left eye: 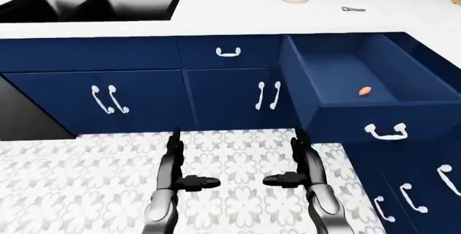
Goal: Close the right drawer.
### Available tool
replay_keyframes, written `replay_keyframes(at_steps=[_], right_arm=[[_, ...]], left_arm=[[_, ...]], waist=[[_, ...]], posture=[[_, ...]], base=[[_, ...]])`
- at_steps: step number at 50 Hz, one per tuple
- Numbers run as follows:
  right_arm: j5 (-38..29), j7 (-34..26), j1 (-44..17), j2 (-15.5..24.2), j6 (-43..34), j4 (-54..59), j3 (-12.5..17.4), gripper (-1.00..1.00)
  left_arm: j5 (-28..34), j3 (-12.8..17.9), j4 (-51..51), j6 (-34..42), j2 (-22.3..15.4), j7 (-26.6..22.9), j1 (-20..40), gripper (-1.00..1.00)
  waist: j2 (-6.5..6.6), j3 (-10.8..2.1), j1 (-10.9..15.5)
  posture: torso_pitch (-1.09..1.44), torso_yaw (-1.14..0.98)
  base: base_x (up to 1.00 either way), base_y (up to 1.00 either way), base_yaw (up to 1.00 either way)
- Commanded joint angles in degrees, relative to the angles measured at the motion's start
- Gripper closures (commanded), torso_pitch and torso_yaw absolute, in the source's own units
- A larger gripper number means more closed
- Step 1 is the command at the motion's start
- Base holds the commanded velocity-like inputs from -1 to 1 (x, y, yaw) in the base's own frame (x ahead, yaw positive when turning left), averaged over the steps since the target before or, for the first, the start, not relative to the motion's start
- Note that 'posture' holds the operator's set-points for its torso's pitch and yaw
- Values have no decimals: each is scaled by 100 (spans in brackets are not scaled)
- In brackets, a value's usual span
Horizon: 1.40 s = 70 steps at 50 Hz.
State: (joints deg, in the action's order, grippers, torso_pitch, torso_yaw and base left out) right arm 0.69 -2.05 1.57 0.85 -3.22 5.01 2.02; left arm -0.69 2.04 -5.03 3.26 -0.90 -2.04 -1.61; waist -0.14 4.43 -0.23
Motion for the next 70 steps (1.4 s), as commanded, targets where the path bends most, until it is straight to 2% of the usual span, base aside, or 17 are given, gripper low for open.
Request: replay_keyframes(at_steps=[1,3,5,7,9,11,12,19,29,33,34,41,43,46,54,63,70], right_arm=[[-202,102,-1,85,675,-538,42,-100],[-230,235,-30,75,533,-584,146,-100],[-226,252,-32,41,679,-603,129,-100],[-16,164,-37,8,661,-569,149,-100],[-52,157,-98,24,620,-329,118,-100],[-22,152,-73,38,515,-545,121,-100],[-40,137,-61,39,517,-566,95,-100],[-259,79,23,34,762,-723,-33,-100],[-1150,282,438,4,1009,-2330,-199,-100],[-1450,166,609,33,1010,-3119,-212,-100],[-1429,142,638,5,1019,-3306,-207,-100],[-1906,142,836,-44,1230,-4155,-179,-100],[-1843,167,930,-43,1581,-4160,-206,-100],[-1835,-51,1060,-47,1597,-4545,-458,-100],[-2022,-213,1098,-44,1102,-5585,-694,-100],[-2075,-229,942,-43,549,-6169,-859,-100],[-2121,-175,923,-33,580,-6050,-835,-100]], left_arm=[[-510,101,1118,286,-93,-423,-50,-100],[-246,90,887,-71,-82,-328,2,-100],[-286,187,972,-86,-67,-249,42,-100],[472,-12,619,-597,-129,6,98,-100],[1258,-204,491,-518,-50,523,112,-100],[442,-229,1370,-48,-81,-593,-249,-100],[654,-160,1324,-25,-98,-403,-178,-100],[304,9,1324,-281,-77,-574,-168,-100],[379,291,2957,-22,-62,-314,-316,-100],[761,262,4386,512,-2,-200,-465,-100],[1319,233,4446,-73,-52,35,-526,-100],[946,253,5144,-98,91,-217,-718,-100],[870,343,5204,-680,147,-81,-771,-100],[585,462,5537,-717,190,-55,-811,-100],[671,394,6418,129,179,-163,-758,-100],[242,304,6500,-640,-481,391,-1102,-100],[285,231,6500,-743,-498,413,-1184,-100]], waist=[[-45,-5,-12],[12,-350,37],[-44,-94,40],[-41,-387,46],[-44,-390,46],[-32,-452,34],[-29,-460,31],[-25,-475,41],[-22,-491,40],[-8,-489,46],[-7,-484,37],[-19,-428,37],[-18,-413,43],[-21,-408,40],[-12,-379,38],[14,-385,39],[17,-383,45]], posture=[[0,0],[0,0],[0,0],[0,0],[0,0],[0,0],[0,0],[0,0],[0,0],[0,0],[0,0],[0,0],[0,0],[0,0],[0,0],[0,0],[0,0]], base=[[0,0,0],[0,0,0],[0,0,0],[0,0,0],[0,0,0],[0,0,0],[0,0,0],[0,0,0],[0,0,0],[0,0,0],[0,0,0],[0,0,0],[0,0,0],[0,0,0],[0,0,0],[0,0,0],[0,0,0]])
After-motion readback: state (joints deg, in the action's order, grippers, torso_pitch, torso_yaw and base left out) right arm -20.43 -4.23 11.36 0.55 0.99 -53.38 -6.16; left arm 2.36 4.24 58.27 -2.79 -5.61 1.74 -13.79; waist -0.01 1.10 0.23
